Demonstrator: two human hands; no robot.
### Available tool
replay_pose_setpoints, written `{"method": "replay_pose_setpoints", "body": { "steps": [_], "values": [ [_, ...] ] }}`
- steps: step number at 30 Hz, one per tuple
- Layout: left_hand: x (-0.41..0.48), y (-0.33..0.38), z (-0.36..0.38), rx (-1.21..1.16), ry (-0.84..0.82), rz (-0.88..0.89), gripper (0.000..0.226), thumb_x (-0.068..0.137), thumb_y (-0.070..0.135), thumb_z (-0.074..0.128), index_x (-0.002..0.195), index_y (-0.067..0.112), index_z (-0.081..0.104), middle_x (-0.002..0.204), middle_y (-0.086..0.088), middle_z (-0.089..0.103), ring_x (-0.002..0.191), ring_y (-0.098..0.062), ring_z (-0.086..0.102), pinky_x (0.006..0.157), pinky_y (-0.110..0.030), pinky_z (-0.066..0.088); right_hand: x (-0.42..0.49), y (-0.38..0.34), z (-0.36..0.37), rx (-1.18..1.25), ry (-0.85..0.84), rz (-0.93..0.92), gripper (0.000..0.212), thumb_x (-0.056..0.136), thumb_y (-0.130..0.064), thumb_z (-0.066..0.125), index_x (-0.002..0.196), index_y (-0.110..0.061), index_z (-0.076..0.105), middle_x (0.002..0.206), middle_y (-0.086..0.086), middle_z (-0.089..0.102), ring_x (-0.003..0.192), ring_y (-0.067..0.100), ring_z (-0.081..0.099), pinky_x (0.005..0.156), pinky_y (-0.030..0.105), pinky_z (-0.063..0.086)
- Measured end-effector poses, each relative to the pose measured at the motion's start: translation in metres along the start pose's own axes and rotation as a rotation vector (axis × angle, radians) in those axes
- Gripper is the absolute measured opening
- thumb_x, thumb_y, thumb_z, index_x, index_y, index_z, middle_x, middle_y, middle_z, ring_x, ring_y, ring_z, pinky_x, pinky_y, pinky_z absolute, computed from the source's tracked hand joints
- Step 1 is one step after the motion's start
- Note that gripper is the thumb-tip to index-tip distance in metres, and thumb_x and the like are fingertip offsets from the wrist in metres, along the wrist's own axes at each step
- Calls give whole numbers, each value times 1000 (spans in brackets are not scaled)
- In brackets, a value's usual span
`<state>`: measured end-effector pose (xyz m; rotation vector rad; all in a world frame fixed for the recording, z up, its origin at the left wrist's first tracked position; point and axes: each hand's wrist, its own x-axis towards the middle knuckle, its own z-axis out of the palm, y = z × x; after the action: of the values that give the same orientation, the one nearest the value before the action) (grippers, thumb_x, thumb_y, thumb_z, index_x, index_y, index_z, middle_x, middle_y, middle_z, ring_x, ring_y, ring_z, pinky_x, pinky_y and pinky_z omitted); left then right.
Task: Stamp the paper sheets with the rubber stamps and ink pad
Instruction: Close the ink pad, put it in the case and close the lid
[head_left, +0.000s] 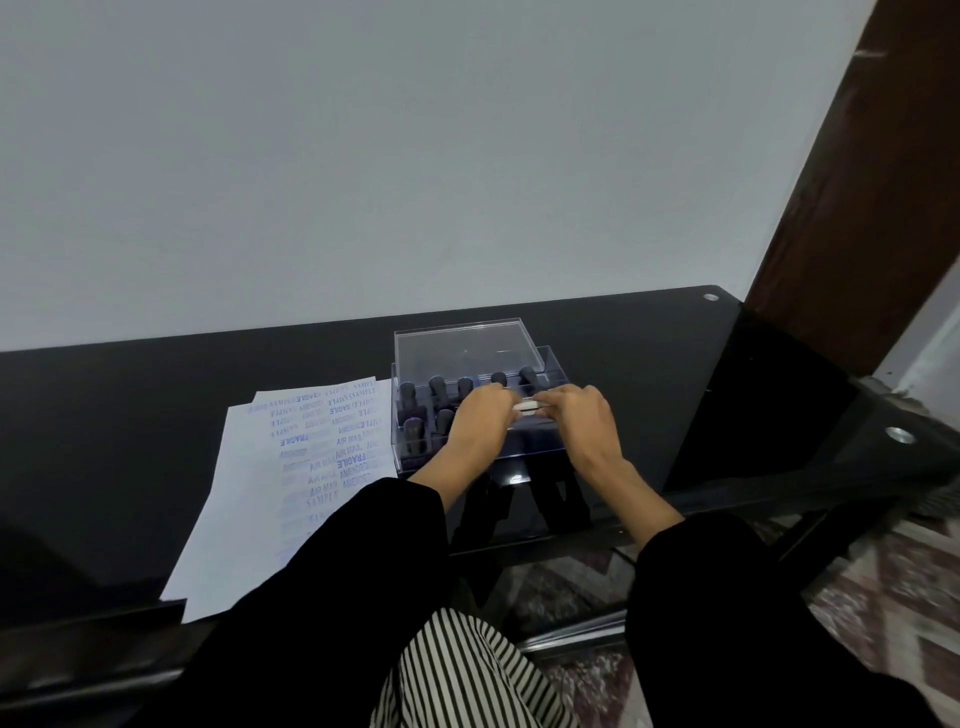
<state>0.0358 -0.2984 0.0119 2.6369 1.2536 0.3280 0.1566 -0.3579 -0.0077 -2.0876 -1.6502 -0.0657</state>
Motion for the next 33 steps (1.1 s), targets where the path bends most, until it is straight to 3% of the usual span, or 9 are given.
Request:
{"method": "replay_pose_setpoints", "body": {
  "steps": [7,11,14,18,22,24,29,33],
  "values": [
    [-2,-5,4,306,55,104,28,96,20,45,123,18,54,120,-5,62,114,-26,53,90,-36,38,7,2,-7,-165,-67,-89,23,94,-27,52,112,-20,64,116,3,61,97,24,49,70,26,35],
    [-1,-4,3,426,84,85,22,94,21,50,114,20,59,112,-3,65,115,-24,47,93,-35,32,11,4,-8,-205,-70,-125,30,92,-42,50,111,-23,63,115,0,63,97,24,51,70,28,40],
    [1,-6,0,484,75,82,21,93,22,51,112,21,61,108,-2,67,115,-22,45,92,-35,31,11,4,-4,-288,-44,-167,21,95,-33,49,109,-25,62,110,-3,64,101,19,47,61,29,38],
    [4,-8,-2,474,54,80,20,94,26,50,110,21,62,108,-2,67,115,-22,46,93,-36,31,13,4,2,-351,60,-173,11,89,-29,61,98,-27,68,93,-3,69,89,20,50,55,28,31],
    [3,-11,0,424,36,96,25,94,31,50,114,23,63,109,-2,66,114,-23,46,94,-36,31,16,8,-1,-141,-80,-98,28,88,-36,58,116,-32,65,111,-3,64,107,20,46,85,31,33],
    [4,-13,0,390,24,111,27,93,31,51,116,24,63,109,-2,66,114,-23,47,93,-35,31,18,10,-5,-73,-113,-51,31,85,-35,63,116,-33,65,112,-2,65,109,20,46,90,33,34],
    [9,-20,-7,291,-54,142,36,89,36,57,125,31,59,113,-3,64,117,-23,45,93,-34,32,31,9,-14,93,-336,-13,36,79,-20,72,113,-26,67,115,3,66,110,22,56,89,34,44],
    [9,-25,-7,246,-53,178,37,88,35,59,125,30,59,115,-2,64,115,-22,47,92,-33,32,37,11,-17,75,-405,-54,36,80,-18,71,114,-27,67,116,0,66,103,18,57,76,27,39]
  ]
}}
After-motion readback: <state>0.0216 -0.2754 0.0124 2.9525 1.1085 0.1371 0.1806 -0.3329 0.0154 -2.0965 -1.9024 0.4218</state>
